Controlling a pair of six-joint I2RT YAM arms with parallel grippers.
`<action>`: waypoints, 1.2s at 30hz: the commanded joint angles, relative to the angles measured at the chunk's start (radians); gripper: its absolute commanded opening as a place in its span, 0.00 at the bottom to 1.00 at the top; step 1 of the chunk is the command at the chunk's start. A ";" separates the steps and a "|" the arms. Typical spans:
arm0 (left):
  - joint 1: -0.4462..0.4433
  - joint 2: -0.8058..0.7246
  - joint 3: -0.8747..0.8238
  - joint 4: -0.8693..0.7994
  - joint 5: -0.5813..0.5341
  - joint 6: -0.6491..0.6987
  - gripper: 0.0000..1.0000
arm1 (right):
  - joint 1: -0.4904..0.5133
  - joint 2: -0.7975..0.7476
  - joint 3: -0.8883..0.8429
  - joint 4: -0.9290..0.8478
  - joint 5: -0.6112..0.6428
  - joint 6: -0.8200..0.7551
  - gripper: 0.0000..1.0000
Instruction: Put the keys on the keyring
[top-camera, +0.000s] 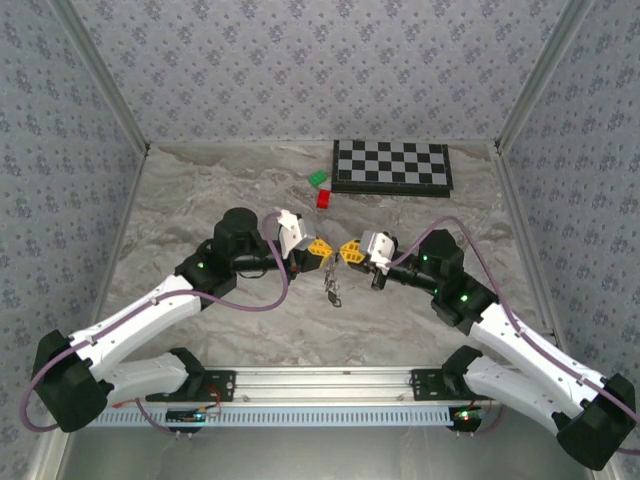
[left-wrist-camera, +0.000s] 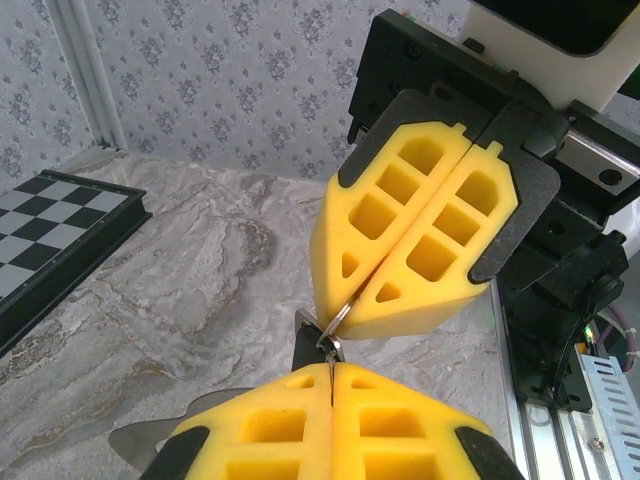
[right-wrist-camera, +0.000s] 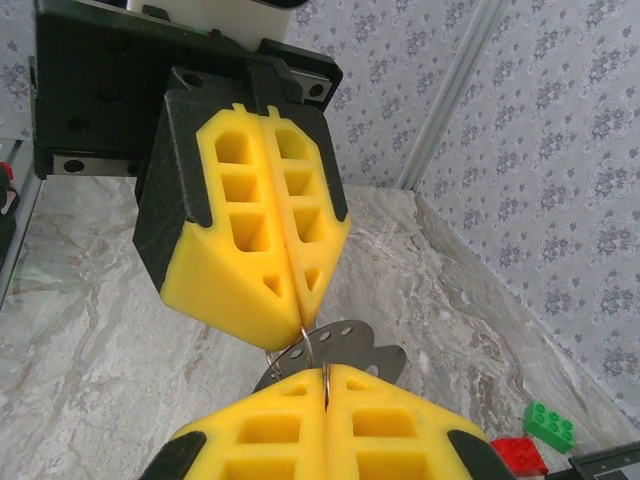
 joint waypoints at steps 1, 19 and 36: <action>-0.007 -0.006 0.011 0.037 0.031 0.006 0.00 | 0.007 0.003 0.031 0.013 -0.017 -0.019 0.00; -0.007 -0.005 0.013 0.037 0.029 0.002 0.00 | 0.029 0.007 0.037 -0.026 -0.029 -0.044 0.00; -0.007 -0.003 0.015 0.041 0.027 -0.008 0.00 | 0.068 0.029 0.050 -0.063 -0.019 -0.082 0.00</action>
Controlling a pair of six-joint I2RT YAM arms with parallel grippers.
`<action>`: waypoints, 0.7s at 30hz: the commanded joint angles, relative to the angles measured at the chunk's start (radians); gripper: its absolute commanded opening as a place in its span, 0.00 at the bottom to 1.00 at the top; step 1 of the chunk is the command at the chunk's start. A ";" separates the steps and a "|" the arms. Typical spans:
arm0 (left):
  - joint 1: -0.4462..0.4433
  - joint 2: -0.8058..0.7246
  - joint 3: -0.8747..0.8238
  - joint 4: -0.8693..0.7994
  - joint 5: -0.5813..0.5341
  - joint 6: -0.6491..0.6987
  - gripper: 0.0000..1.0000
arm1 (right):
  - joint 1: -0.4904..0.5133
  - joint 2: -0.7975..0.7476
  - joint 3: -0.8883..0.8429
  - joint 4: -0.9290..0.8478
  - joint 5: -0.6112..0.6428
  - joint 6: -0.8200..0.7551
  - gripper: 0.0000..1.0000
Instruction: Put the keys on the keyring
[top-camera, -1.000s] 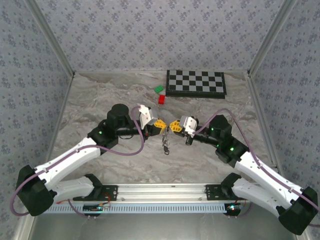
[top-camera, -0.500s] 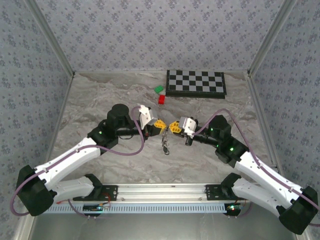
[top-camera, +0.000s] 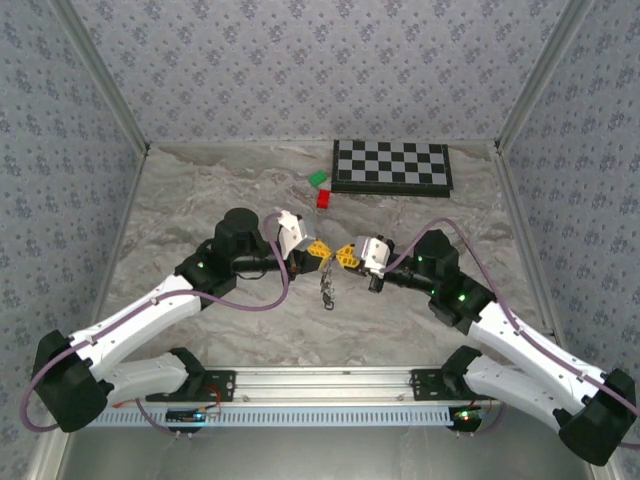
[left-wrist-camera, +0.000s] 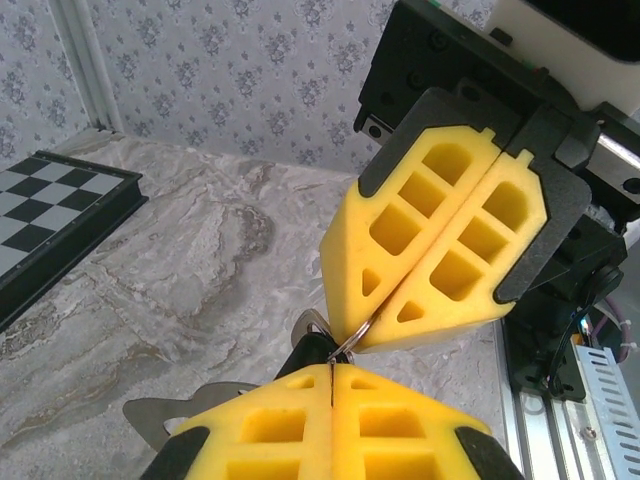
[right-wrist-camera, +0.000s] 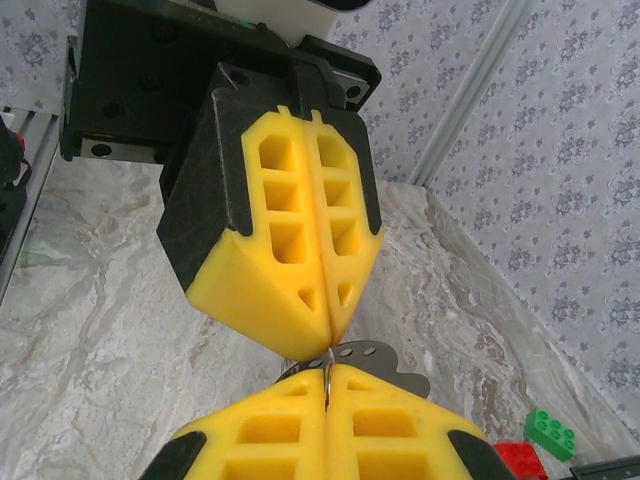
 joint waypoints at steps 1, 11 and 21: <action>-0.007 -0.002 0.015 0.072 0.028 -0.007 0.00 | 0.028 0.012 0.034 -0.028 -0.037 -0.020 0.00; -0.007 -0.019 0.004 0.090 -0.001 -0.014 0.00 | 0.039 0.005 0.027 -0.051 -0.017 -0.027 0.00; -0.008 -0.036 -0.007 0.104 -0.007 -0.016 0.00 | 0.029 -0.064 -0.045 0.016 0.042 0.056 0.00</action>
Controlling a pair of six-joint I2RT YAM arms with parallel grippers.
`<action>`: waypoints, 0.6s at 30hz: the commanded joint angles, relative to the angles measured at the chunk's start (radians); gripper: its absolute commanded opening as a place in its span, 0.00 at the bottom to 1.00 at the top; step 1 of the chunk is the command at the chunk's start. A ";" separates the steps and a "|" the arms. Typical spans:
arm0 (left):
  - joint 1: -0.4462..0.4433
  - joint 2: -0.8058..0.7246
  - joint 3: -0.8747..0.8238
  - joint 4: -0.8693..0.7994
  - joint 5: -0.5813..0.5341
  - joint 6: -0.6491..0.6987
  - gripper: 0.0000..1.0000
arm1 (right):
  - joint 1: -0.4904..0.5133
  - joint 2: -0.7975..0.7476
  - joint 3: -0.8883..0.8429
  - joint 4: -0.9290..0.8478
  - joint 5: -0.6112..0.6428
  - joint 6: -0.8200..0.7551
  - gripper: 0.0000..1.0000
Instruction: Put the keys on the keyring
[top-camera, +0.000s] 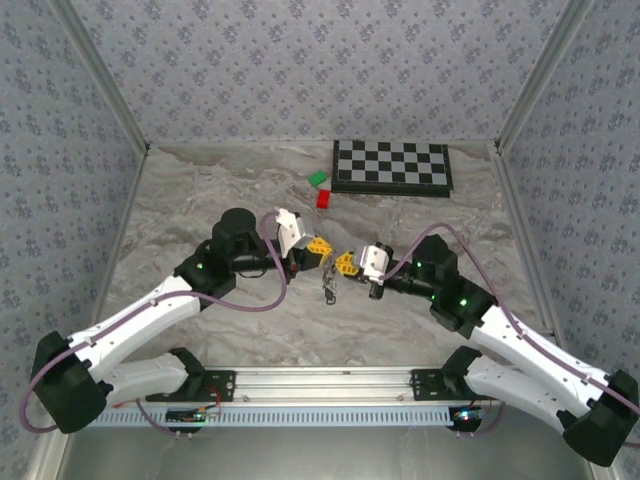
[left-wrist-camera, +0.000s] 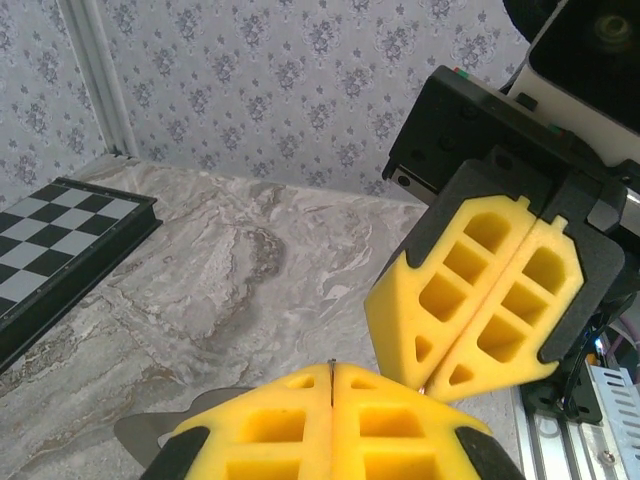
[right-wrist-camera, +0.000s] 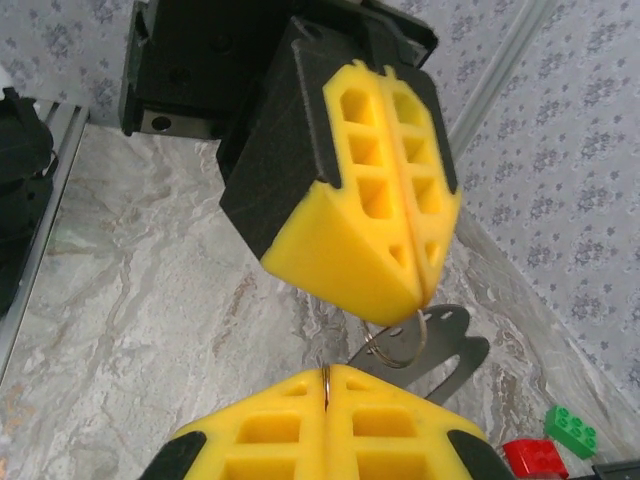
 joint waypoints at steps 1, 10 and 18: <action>-0.006 -0.026 -0.001 0.051 0.013 -0.008 0.00 | -0.011 -0.026 -0.025 0.065 0.019 0.063 0.00; -0.006 -0.034 -0.004 0.065 0.035 -0.020 0.00 | -0.075 -0.002 -0.056 0.221 -0.056 0.174 0.00; -0.005 -0.053 -0.020 0.090 0.035 -0.034 0.00 | -0.095 -0.003 -0.092 0.310 -0.073 0.209 0.00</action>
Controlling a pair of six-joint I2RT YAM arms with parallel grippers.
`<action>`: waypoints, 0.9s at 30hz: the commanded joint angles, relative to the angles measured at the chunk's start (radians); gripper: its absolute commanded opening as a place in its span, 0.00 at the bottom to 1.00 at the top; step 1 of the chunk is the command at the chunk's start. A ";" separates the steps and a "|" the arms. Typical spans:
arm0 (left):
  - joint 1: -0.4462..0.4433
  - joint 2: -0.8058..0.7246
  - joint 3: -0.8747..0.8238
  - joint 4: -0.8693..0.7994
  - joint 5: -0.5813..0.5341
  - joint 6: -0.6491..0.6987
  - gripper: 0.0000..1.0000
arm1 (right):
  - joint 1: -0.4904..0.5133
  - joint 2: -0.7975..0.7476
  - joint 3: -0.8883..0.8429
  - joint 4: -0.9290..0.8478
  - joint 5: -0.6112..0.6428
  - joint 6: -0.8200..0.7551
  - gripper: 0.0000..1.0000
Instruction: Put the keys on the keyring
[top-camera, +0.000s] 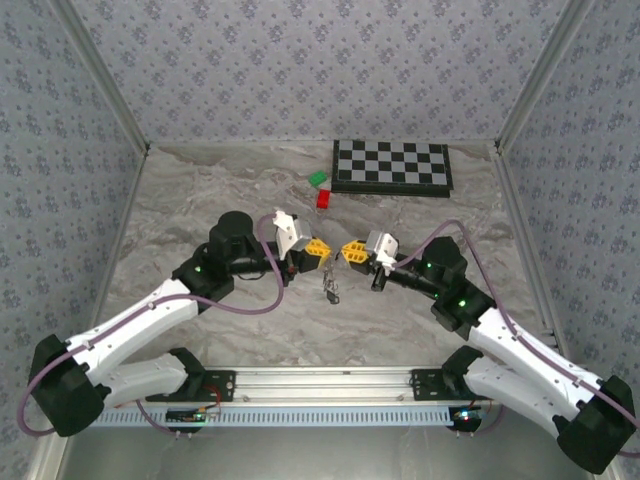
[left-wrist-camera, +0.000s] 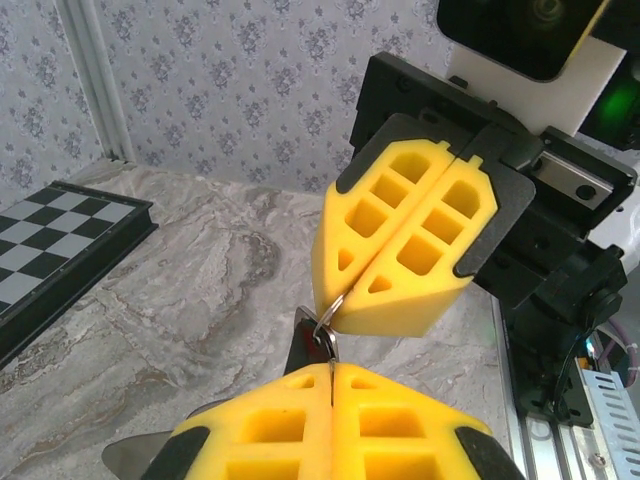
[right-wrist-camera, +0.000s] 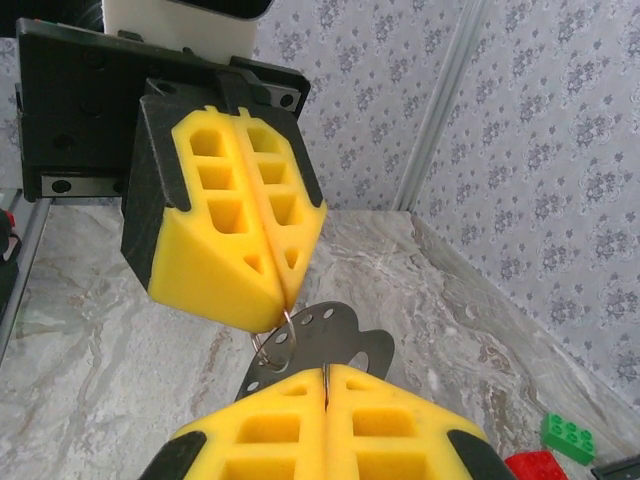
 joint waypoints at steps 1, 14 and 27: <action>-0.006 -0.027 0.009 0.067 0.030 -0.014 0.00 | -0.006 -0.002 -0.008 0.073 -0.029 0.035 0.00; -0.002 -0.032 -0.002 0.106 0.024 -0.040 0.00 | -0.011 0.005 -0.031 0.136 -0.051 0.074 0.00; 0.001 -0.029 -0.005 0.122 0.029 -0.054 0.00 | -0.012 0.022 -0.043 0.185 -0.065 0.092 0.00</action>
